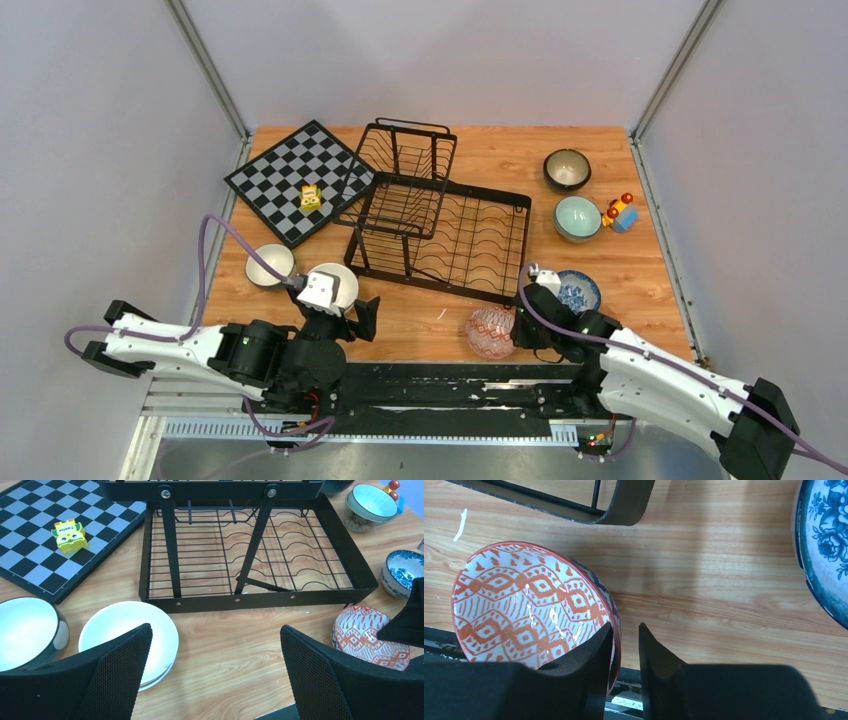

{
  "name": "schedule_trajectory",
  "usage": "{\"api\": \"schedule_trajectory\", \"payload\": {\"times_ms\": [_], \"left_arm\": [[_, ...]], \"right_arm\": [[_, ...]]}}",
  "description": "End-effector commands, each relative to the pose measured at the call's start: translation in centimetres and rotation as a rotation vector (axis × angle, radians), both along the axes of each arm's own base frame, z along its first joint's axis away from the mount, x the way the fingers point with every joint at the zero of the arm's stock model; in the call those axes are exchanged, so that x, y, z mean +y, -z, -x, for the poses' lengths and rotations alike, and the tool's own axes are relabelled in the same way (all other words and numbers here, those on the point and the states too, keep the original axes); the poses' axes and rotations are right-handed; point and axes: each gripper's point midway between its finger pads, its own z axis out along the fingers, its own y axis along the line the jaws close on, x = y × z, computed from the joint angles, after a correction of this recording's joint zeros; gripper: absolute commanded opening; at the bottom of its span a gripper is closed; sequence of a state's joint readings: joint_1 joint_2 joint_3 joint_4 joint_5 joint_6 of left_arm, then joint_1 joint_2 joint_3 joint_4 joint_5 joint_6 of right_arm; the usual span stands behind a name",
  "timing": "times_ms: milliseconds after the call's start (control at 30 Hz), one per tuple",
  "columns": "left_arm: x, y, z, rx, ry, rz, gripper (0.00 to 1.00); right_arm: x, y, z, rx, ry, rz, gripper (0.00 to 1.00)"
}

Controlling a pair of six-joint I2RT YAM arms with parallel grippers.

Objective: Unload the bowls from the dish rack
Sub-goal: Place the bowl at the center of the board.

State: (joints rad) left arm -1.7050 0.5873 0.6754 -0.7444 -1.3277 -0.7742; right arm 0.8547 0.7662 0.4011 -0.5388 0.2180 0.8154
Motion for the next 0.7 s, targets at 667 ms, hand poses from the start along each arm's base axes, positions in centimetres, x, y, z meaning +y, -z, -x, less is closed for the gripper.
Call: {"api": "schedule_trajectory", "payload": {"times_ms": [667], "left_arm": [[-4.2,-2.0,1.3,0.025,0.112,-0.021,1.00]], "right_arm": [[0.1,-4.2,0.9,-0.036,-0.138,-0.019,0.52]]}}
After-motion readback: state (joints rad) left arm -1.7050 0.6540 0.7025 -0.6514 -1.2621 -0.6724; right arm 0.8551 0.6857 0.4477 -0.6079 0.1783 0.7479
